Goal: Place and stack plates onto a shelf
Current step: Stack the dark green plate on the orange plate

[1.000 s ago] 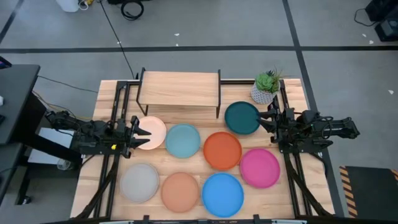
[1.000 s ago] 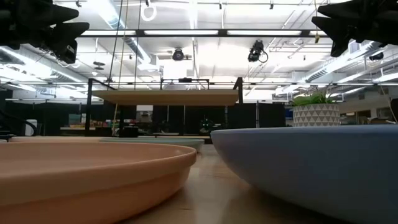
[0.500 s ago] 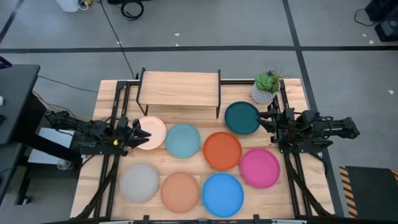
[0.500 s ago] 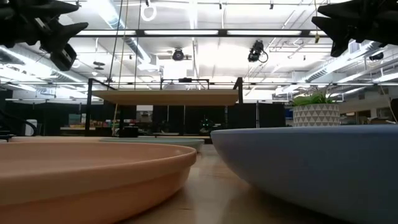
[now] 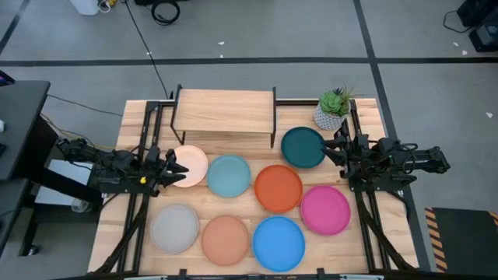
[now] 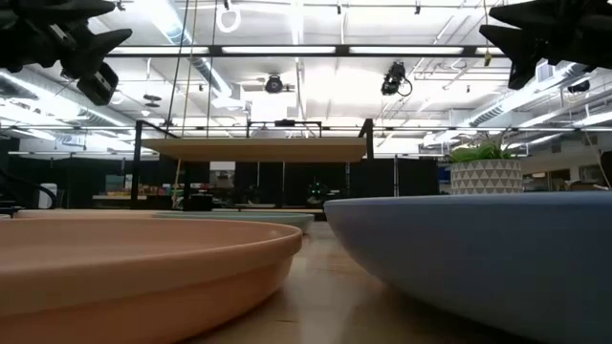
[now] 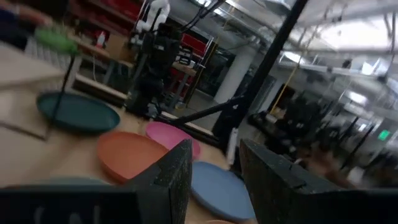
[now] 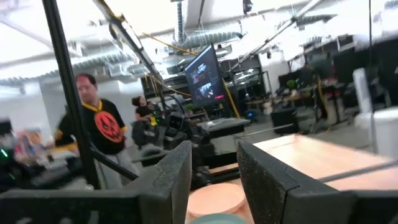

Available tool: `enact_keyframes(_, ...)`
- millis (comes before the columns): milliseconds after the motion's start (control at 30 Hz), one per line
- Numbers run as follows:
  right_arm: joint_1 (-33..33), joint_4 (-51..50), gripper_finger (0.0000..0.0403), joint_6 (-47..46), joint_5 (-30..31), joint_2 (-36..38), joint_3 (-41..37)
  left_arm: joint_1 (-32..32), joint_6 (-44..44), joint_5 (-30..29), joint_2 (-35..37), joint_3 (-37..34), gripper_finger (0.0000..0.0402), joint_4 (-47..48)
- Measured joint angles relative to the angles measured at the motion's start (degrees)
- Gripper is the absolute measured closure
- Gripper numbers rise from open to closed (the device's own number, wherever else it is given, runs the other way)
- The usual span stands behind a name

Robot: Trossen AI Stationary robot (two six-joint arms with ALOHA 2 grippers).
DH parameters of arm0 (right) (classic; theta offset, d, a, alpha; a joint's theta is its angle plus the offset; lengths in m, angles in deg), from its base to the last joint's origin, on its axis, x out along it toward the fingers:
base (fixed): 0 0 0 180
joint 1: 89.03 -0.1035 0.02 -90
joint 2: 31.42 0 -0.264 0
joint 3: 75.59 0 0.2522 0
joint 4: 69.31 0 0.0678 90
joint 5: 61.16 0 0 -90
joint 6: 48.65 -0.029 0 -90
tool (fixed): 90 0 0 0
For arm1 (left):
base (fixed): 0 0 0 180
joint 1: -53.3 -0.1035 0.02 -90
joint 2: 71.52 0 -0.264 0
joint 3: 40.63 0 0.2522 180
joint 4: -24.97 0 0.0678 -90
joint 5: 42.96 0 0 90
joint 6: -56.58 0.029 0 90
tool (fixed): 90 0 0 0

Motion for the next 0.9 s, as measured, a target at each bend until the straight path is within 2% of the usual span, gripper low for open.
enact_keyframes(167, 0.0, 0.0, 0.0266, 2.0, -1.2, 0.0, 0.0, 0.0, 7.0, 1.3, 0.0, 0.0, 0.026, -1.8)
enact_keyframes(300, 0.0, 1.7, 0.0266, 2.1, -4.7, 0.0, 0.0, 0.0, 14.0, 13.3, 0.0, 0.0, 0.026, -6.6)
enact_keyframes(400, 0.0, 4.6, 0.0266, 0.2, -6.2, 0.0, 0.0, 0.0, 15.6, 17.4, 0.0, 0.0, 0.026, -10.2)
enact_keyframes(500, 0.0, 7.0, 0.0266, -0.9, -5.7, 0.0, 0.0, 0.0, 15.6, 16.5, 0.0, 0.0, 0.026, -11.3)
enact_keyframes(700, 0.0, 8.0, 0.0266, -5.0, -3.9, -1.3, 0.0, 0.0, 15.3, 10.6, -1.1, 0.0, 0.026, -11.0)
enact_keyframes(900, 0.0, 6.9, 0.0266, -5.5, -4.3, -9.9, 0.5, 0.0, 15.1, 5.1, -6.3, 0.0, 0.026, -11.0)
